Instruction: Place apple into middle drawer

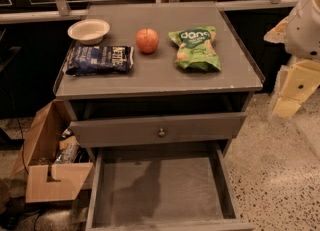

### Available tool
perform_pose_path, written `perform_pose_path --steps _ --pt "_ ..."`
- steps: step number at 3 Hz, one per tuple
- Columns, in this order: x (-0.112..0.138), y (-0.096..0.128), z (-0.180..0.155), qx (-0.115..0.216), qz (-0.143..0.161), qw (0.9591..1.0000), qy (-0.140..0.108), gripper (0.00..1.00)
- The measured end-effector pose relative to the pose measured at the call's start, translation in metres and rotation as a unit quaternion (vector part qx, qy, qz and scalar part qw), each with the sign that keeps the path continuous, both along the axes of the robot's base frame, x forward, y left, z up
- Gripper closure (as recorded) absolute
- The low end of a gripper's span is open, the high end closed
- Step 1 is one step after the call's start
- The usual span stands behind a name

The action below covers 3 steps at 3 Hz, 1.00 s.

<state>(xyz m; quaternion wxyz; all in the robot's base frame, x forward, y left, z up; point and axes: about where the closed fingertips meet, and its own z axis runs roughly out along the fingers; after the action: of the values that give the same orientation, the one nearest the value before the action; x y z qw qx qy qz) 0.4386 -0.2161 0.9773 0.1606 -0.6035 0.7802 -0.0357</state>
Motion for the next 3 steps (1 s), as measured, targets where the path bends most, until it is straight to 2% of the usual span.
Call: perform_pose_path --steps 1,2,3 --pt "0.000 0.000 0.000 0.000 0.000 1.0000 0.000 0.00" --pt "0.019 0.030 0.012 -0.003 0.046 0.9989 -0.010 0.00" --pt "0.039 0.065 0.024 -0.001 0.099 0.9950 -0.015 0.00"
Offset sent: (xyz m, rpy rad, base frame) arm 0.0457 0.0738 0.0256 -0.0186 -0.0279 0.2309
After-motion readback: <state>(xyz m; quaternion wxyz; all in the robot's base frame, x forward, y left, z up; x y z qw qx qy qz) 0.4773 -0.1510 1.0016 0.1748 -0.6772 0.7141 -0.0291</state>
